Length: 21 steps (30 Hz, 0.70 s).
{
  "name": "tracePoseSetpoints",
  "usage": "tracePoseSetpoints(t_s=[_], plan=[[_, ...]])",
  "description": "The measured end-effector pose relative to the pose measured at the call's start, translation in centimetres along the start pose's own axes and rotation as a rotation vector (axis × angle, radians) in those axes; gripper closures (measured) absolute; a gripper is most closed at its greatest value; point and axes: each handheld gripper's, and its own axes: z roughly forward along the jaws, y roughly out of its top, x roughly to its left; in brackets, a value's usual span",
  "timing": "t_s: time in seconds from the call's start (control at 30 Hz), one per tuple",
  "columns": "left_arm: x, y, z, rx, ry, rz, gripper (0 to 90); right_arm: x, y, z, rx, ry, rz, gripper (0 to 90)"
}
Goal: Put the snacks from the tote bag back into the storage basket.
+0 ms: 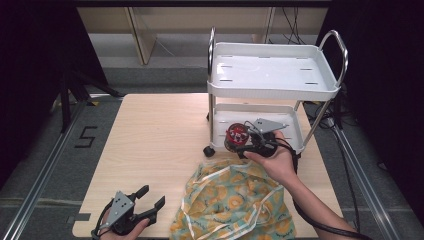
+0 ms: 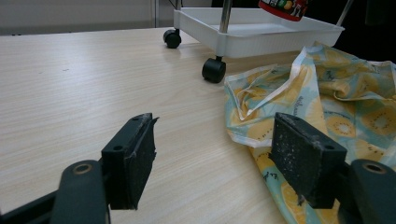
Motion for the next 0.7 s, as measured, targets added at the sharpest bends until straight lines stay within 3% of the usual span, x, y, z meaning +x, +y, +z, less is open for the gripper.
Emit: tracePoseSetpoints(t_s=[0.57, 0.63, 0.7], plan=[[-0.01, -0.02, -0.03, -0.001, 0.004, -0.008, 29.9, -0.43, 0.14, 0.41, 0.005, -0.018, 0.027, 26.2], [-0.02, -0.02, -0.03, -0.001, 0.004, -0.008, 29.9, -0.69, 0.14, 0.5, 0.008, -0.009, 0.007, 26.2], [-0.02, -0.01, -0.04, -0.001, 0.004, -0.007, 29.9, -0.64, 0.06, 0.61, 0.01, -0.008, 0.028, 26.2]])
